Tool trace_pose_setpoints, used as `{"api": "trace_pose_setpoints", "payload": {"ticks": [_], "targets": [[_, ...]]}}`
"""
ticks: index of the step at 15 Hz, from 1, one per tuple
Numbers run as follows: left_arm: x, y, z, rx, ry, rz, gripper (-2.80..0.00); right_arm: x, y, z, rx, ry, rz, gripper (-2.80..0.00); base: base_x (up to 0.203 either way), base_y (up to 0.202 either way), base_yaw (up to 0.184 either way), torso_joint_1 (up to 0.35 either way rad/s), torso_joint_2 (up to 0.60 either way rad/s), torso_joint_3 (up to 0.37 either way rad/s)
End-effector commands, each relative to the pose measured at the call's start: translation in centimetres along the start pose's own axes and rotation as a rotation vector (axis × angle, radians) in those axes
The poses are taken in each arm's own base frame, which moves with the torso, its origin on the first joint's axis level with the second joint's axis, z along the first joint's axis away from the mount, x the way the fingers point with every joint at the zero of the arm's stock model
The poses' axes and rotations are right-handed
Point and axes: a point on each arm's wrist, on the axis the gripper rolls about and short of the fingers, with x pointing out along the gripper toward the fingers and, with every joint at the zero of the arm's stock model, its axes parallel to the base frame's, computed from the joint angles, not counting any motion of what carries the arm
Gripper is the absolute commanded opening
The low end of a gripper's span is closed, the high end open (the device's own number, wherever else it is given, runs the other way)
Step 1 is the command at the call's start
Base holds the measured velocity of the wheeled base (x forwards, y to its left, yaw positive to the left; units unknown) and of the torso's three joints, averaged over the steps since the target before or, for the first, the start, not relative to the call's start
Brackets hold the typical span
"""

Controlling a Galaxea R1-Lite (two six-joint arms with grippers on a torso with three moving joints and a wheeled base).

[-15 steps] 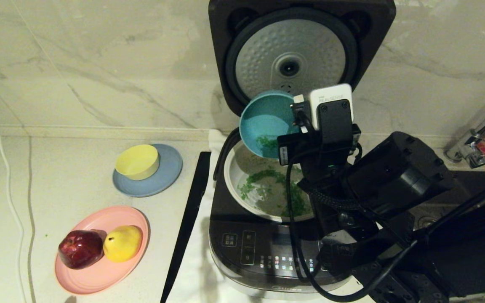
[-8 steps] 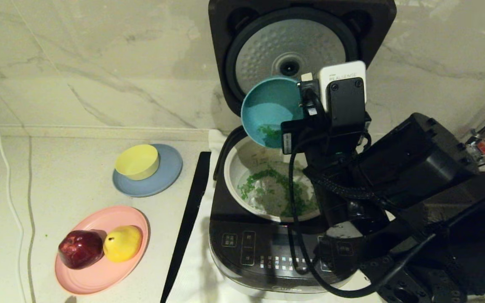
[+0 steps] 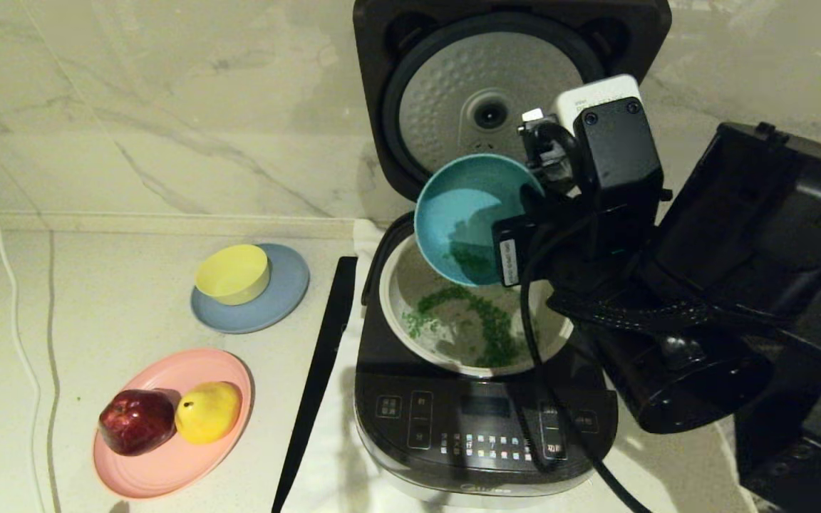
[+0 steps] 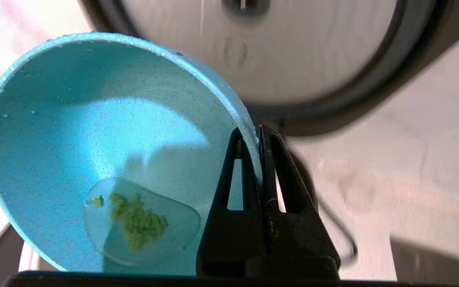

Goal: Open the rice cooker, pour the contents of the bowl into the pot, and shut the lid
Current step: Place the bowl on the table

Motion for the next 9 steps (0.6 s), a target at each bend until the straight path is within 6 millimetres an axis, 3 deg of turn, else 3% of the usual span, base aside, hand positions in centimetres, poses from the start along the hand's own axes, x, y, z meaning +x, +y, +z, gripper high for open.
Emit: {"api": "trace_pose_setpoints", "payload": {"ticks": [1, 5, 9], "targets": [[0.0, 0.0, -0.1, 0.001, 0.003, 0.000, -2.80, -2.2, -2.8, 1.1, -0.019, 0.140, 0.049, -2.80, 0.000, 0.000, 0.000, 0.000, 0.00, 0.000], [0.0, 0.0, -0.1, 0.000, 0.003, 0.000, -2.80, -5.3, -6.7, 1.8, 0.078, 0.381, 0.143, -2.80, 0.000, 0.000, 0.000, 0.000, 0.00, 0.000], [0.0, 0.0, -0.1, 0.000, 0.003, 0.000, -2.80, -7.9, -11.9, 1.7, 0.192, 0.575, 0.176, -2.80, 0.000, 0.000, 0.000, 0.000, 0.00, 0.000]]}}
